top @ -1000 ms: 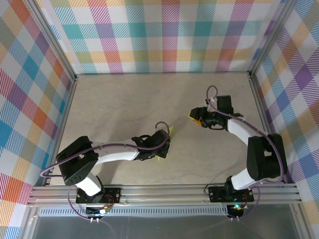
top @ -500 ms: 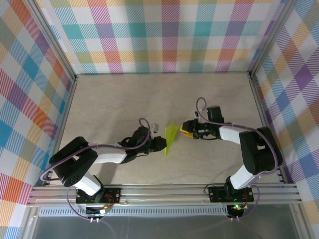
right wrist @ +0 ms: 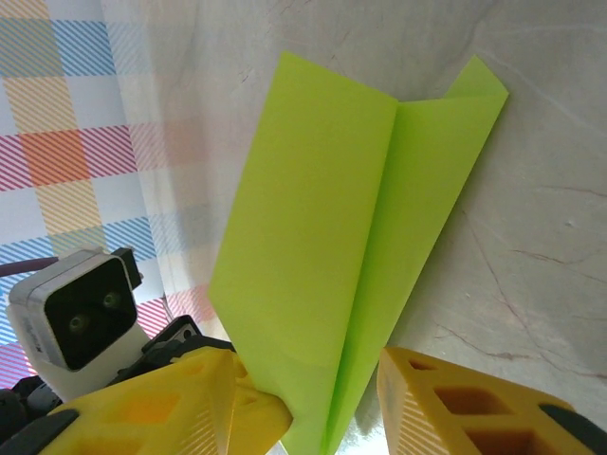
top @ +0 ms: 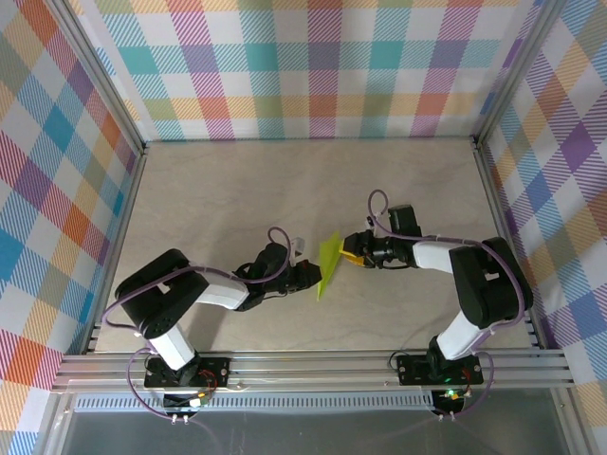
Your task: Fold a paper plane with a square sheet of paper (fold left side to right side)
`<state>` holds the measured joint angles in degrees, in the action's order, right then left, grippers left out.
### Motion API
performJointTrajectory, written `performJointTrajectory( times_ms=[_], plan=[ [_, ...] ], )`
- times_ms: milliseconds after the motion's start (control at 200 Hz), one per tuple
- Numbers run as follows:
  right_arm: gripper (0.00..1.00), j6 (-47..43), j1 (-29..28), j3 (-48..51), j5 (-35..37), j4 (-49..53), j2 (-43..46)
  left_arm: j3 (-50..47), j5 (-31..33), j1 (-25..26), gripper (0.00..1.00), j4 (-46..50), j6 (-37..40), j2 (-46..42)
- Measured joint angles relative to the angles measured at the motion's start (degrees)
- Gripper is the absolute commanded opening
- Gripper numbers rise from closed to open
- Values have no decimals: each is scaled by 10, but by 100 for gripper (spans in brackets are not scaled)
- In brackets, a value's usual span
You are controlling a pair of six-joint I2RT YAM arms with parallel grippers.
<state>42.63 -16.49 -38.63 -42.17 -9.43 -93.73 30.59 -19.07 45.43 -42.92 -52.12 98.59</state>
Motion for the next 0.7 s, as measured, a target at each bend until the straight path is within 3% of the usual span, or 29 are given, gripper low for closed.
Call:
performJointTrajectory(
  times_ms=[295,700],
  plan=[
    [44,-2,0,0,6,0,-12,12,-18,0,0,-57,-28,64],
    [44,-1,-7,0,8,-12,-23,27,-25,0,0,-72,-40,68]
  ],
)
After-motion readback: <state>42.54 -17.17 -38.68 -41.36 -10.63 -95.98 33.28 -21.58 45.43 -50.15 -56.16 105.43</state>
